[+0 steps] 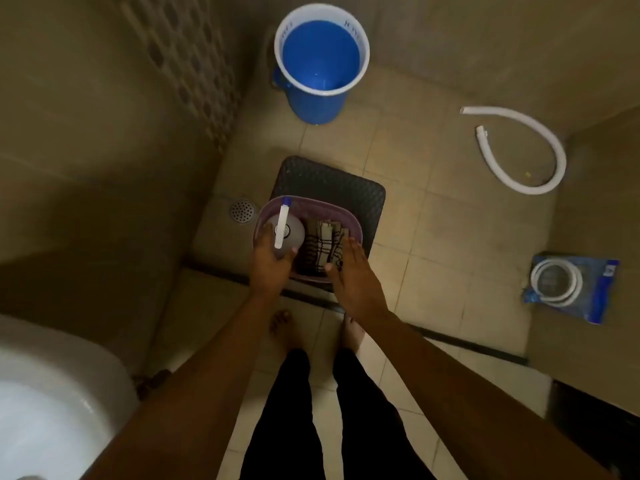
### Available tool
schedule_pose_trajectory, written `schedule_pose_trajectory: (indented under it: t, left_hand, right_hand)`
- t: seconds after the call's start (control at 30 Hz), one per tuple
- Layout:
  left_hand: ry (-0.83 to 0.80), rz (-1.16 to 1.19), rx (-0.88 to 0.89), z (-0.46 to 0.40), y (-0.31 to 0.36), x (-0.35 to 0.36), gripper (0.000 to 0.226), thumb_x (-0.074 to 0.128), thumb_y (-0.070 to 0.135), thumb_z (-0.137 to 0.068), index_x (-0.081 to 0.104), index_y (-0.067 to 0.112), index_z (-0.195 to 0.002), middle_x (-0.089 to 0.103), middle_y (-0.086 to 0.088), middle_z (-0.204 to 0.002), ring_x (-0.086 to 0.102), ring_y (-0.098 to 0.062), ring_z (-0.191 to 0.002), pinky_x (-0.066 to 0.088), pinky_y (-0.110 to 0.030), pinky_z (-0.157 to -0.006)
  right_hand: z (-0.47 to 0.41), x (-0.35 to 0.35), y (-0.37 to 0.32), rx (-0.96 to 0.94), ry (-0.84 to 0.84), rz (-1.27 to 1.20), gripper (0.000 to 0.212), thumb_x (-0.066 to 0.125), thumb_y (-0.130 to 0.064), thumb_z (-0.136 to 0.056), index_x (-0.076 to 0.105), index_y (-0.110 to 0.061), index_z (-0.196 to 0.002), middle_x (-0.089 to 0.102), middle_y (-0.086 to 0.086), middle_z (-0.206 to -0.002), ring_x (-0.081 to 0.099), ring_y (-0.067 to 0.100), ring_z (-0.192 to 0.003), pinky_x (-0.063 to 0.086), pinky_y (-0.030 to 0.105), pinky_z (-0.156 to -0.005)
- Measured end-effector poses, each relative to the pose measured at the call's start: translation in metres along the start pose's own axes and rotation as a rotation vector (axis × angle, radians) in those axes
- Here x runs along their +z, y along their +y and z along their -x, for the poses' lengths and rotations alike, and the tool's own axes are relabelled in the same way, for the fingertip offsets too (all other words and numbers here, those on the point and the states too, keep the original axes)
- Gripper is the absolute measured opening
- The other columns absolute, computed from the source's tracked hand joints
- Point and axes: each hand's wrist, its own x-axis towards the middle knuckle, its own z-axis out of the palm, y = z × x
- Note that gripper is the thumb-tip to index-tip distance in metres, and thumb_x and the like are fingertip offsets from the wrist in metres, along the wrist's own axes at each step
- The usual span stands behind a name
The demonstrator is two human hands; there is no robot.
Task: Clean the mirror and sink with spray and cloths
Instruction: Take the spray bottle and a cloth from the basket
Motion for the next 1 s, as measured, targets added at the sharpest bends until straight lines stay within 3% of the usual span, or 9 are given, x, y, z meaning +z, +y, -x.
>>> schedule_pose_trajectory:
  t: [0.1,0.2,0.27,0.43,0.53,0.7,0.87,1.0]
  left_hand:
    - [-0.002,-0.013,0.012,-0.014,-0.004,0.002,0.074,0.075,0.013,-0.08,0.037,0.01,-0.144,0.047,-0.011,-0.144,0.044,-0.025,-0.133,0.033,-0.024,-0.102]
    - [-0.012,-0.001,0.014,-0.023,-0.008,0.007,0.076,0.078,0.014,-0.078,0.038,0.01,-0.142,0.047,-0.002,-0.14,0.041,-0.009,-0.126,0.03,-0.016,-0.1]
    - [0.024,0.022,0.016,-0.031,-0.012,0.011,0.078,0.081,0.019,-0.074,0.041,0.013,-0.141,0.05,0.001,-0.137,0.041,-0.005,-0.121,0.034,-0.02,-0.102]
    - [0.143,0.047,0.015,-0.041,-0.009,0.021,0.06,0.08,0.019,-0.076,0.054,0.007,-0.129,0.062,-0.006,-0.121,0.052,-0.009,-0.109,0.042,-0.02,-0.094]
    - [0.145,0.041,0.005,-0.042,-0.006,0.02,0.053,0.078,0.022,-0.078,0.057,0.004,-0.123,0.063,-0.001,-0.111,0.058,-0.012,-0.105,0.045,-0.01,-0.084]
    - [0.127,0.038,0.014,-0.033,0.008,0.005,0.05,0.077,0.029,-0.079,0.061,0.001,-0.118,0.067,-0.014,-0.112,0.064,-0.022,-0.104,0.055,-0.035,-0.089]
    - [0.233,-0.096,0.177,-0.017,0.044,-0.021,0.036,0.078,0.03,-0.078,0.064,-0.002,-0.09,0.069,-0.017,-0.089,0.062,-0.016,-0.079,0.052,-0.029,-0.07]
    - [0.338,-0.055,0.277,-0.012,0.062,-0.038,0.035,0.079,0.027,-0.077,0.065,-0.001,-0.093,0.069,-0.015,-0.088,0.063,-0.015,-0.079,0.055,-0.029,-0.074]
  right_hand:
    - [-0.008,0.005,0.008,0.044,-0.012,-0.009,0.069,0.037,-0.046,-0.104,0.012,-0.014,-0.159,0.015,0.007,-0.167,0.014,0.023,-0.153,0.024,0.041,-0.121]
    - [-0.01,0.011,0.017,0.048,-0.035,-0.007,0.067,0.038,-0.043,-0.105,0.014,-0.012,-0.159,0.016,0.008,-0.166,0.014,0.023,-0.153,0.025,0.04,-0.121]
    - [-0.012,0.013,0.022,0.033,-0.023,-0.007,0.066,0.039,-0.043,-0.105,0.017,-0.011,-0.158,0.019,0.009,-0.165,0.017,0.023,-0.153,0.028,0.042,-0.121]
    - [-0.009,0.021,0.027,0.015,-0.012,-0.008,0.065,0.041,-0.041,-0.105,0.019,-0.011,-0.158,0.022,0.009,-0.164,0.02,0.024,-0.152,0.029,0.041,-0.119]
    - [-0.007,0.021,0.027,0.009,0.014,-0.015,0.064,0.042,-0.039,-0.104,0.021,-0.011,-0.157,0.024,0.01,-0.164,0.022,0.024,-0.151,0.031,0.042,-0.119]
    - [-0.007,0.016,0.022,-0.002,0.048,-0.035,0.064,0.047,-0.036,-0.103,0.024,-0.01,-0.156,0.03,0.012,-0.161,0.031,0.028,-0.147,0.038,0.045,-0.116]
    - [-0.009,0.007,0.007,-0.009,0.109,-0.061,0.062,0.055,-0.03,-0.1,0.031,-0.009,-0.153,0.04,0.012,-0.155,0.043,0.028,-0.139,0.043,0.041,-0.11]
    - [-0.016,0.003,-0.012,-0.03,0.116,-0.068,0.047,0.06,-0.019,-0.097,0.049,-0.01,-0.141,0.057,0.013,-0.137,0.058,0.03,-0.121,0.051,0.039,-0.101]
